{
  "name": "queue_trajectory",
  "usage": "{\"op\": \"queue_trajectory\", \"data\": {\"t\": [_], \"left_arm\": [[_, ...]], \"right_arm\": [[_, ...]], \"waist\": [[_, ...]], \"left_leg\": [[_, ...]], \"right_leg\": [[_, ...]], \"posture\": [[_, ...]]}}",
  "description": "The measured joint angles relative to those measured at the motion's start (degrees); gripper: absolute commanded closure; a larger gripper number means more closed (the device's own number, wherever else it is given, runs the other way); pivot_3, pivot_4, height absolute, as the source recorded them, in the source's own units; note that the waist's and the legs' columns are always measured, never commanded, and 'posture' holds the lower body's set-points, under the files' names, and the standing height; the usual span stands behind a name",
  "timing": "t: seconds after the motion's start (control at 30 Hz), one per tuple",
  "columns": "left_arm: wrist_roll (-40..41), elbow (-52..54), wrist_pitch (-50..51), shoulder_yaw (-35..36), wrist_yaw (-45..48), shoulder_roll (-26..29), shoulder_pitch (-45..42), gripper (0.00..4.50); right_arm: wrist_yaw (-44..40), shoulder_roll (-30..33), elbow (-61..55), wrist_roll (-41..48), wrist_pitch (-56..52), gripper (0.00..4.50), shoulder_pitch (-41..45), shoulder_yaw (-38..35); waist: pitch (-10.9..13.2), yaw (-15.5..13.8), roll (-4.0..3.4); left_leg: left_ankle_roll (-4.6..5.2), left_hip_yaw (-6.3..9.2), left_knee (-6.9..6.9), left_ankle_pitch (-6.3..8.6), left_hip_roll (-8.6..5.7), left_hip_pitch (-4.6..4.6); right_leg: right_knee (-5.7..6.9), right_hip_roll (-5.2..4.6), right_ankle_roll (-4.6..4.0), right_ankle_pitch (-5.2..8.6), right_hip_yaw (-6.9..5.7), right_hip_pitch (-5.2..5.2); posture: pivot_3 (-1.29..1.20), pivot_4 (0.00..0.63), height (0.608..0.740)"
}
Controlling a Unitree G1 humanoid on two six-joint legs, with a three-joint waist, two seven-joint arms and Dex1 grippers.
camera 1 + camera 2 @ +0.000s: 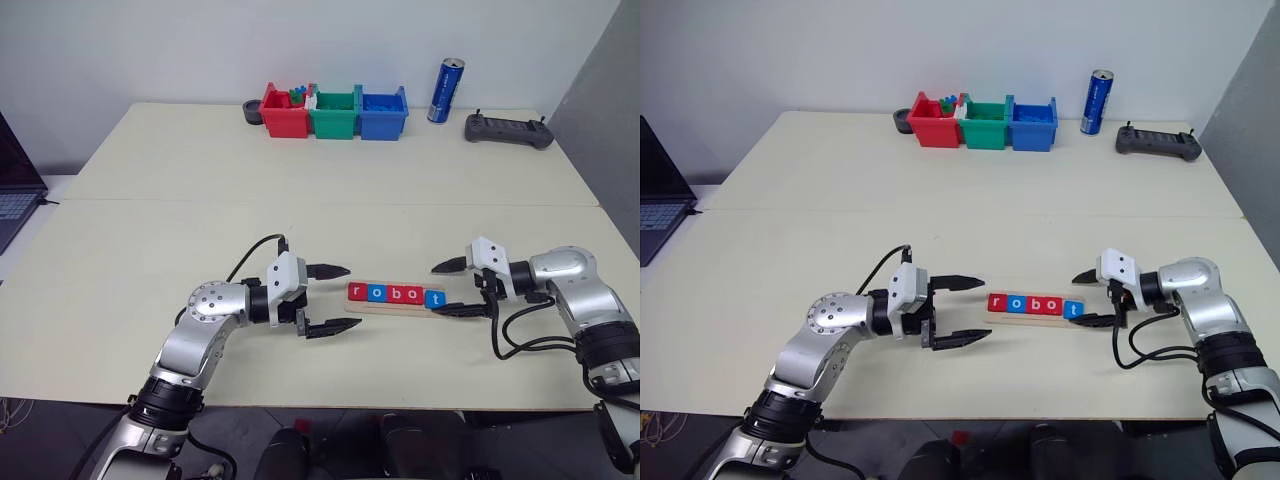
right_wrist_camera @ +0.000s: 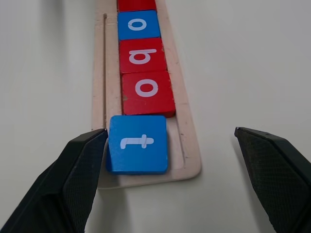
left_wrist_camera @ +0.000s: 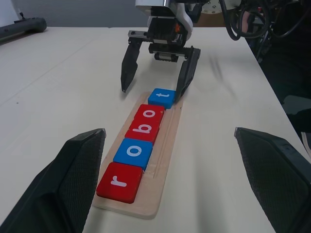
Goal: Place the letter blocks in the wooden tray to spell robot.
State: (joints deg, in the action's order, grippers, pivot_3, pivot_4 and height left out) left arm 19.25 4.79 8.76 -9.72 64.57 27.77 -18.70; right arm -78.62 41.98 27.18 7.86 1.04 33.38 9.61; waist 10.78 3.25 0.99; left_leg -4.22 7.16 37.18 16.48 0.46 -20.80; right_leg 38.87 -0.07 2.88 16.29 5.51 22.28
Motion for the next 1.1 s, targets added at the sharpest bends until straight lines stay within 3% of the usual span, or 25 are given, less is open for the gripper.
{"op": "queue_trajectory", "data": {"t": [0.4, 0.67, 0.8, 1.1], "left_arm": [[-0.01, -0.06, 0.0, -0.01, 0.07, -0.05, -0.01, 0.0], [-0.07, -0.53, -0.13, -0.09, 0.0, -0.56, -0.14, 0.0], [-0.08, -0.64, -0.29, -0.11, 0.03, -0.88, -0.14, 0.0], [-0.14, -1.24, -0.43, -0.18, 0.9, -1.06, -1.4, 0.0]], "right_arm": [[0.86, 0.74, -0.28, 0.27, 0.07, 0.03, -0.01, -0.6], [-0.02, 5.39, -12.42, 5.69, -10.77, 0.03, -4.28, -5.13], [2.0, 5.81, -17.12, 7.18, -13.86, 0.92, -7.17, -7.35], [5.77, 4.14, -17.07, 5.59, -10.21, 4.21, -12.93, -6.51]], "waist": [[0.0, 0.0, 0.0], [0.0, -0.11, 0.0], [0.0, -0.13, 0.0], [0.0, -0.07, 0.0]], "left_leg": [[0.0, 0.0, 0.0, 0.0, 0.0, 0.0], [0.0, 0.02, 0.0, 0.0, 0.0, -0.01], [0.0, 0.01, 0.0, 0.0, 0.0, -0.01], [0.0, -0.04, 0.0, 0.0, -0.01, -0.01]], "right_leg": [[0.0, 0.0, 0.0, 0.0, 0.0, 0.0], [0.0, 0.0, 0.0, 0.0, -0.01, 0.0], [0.0, 0.0, 0.0, 0.0, -0.01, -0.01], [0.0, 0.01, 0.01, 0.0, 0.01, 0.0]], "posture": [[0.0, 0.15, 0.74], [0.0, 0.15, 0.74], [0.0, 0.15, 0.74], [0.0, 0.15, 0.74]]}}
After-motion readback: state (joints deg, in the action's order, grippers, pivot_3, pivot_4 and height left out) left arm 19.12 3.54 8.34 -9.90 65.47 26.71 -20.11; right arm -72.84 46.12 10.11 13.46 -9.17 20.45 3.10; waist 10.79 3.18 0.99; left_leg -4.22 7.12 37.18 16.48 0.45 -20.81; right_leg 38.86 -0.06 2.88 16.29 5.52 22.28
